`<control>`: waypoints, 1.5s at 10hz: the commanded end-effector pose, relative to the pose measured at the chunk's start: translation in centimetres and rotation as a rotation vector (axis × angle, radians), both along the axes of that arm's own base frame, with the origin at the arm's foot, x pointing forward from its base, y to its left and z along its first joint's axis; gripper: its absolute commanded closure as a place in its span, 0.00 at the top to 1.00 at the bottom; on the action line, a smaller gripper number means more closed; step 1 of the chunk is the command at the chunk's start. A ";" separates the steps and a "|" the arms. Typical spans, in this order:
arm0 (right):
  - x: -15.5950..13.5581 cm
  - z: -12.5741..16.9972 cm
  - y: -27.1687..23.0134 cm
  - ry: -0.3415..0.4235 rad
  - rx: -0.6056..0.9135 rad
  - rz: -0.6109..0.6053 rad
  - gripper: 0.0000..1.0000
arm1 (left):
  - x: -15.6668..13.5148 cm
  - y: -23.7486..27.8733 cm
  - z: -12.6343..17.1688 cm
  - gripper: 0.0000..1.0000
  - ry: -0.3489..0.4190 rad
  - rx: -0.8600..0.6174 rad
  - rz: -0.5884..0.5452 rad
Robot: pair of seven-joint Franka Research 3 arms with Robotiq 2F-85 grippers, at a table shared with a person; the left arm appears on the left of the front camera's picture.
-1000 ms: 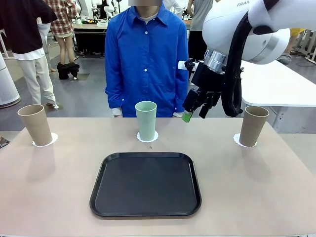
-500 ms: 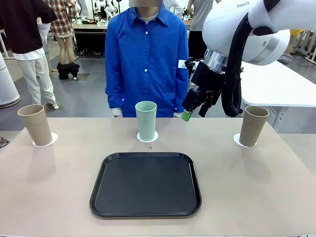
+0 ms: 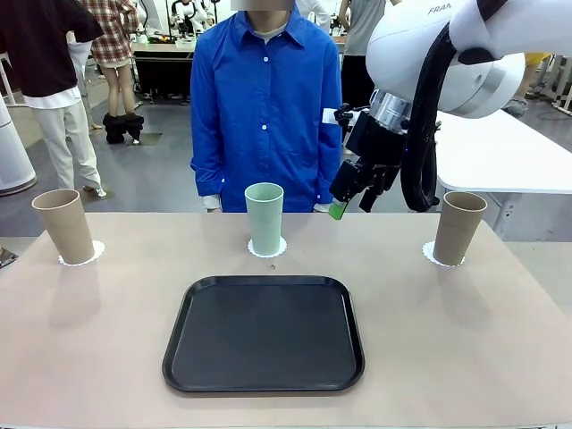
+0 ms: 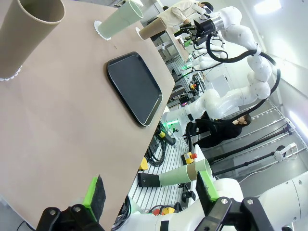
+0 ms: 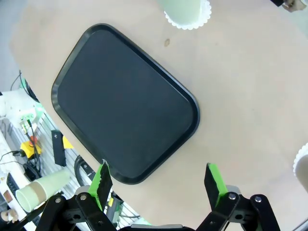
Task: Place coasters on the table and set cups on them.
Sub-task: Take one Reusable plastic cup from the Flat Tray and place it on a coaster set by the human.
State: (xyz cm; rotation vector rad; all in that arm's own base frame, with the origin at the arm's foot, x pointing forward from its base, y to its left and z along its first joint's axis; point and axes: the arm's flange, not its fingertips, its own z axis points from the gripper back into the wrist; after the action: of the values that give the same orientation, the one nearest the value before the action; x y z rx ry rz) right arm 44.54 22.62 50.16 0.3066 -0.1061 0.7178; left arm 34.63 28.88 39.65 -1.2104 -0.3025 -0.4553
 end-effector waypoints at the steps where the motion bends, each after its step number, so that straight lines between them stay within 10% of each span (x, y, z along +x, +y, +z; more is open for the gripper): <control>1: 0.0 0.0 0.0 0.000 0.000 0.000 1.00 | -0.1 0.0 0.2 1.00 0.001 0.003 0.003; 5: -3.4 -1.0 -6.9 0.124 -0.232 -0.481 1.00 | -0.1 0.0 0.2 1.00 0.001 0.003 0.003; 8: -3.9 -1.4 -12.9 0.067 -0.242 -0.693 1.00 | -0.1 0.0 0.2 1.00 0.001 0.003 0.003; 9: -3.8 -1.4 -13.2 -0.024 -0.190 -0.637 1.00 | -0.1 0.0 0.2 1.00 0.001 0.003 0.003; 11: -3.4 -0.8 -13.5 0.063 -0.231 -0.668 1.00 | -0.1 0.0 0.2 1.00 0.001 0.003 0.003; 12: -4.8 -2.3 -15.0 0.071 0.036 -0.263 1.00 | -0.1 0.0 0.2 1.00 0.001 0.003 0.003; 15: -6.5 -5.5 -25.2 0.040 0.609 -0.079 1.00 | -0.1 0.0 0.2 1.00 0.001 0.003 0.003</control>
State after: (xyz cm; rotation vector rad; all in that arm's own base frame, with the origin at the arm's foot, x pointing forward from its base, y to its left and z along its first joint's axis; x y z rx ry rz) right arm 39.14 0.94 46.37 0.4942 -0.2922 0.3664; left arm 34.61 28.91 39.64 -1.2105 -0.3028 -0.4544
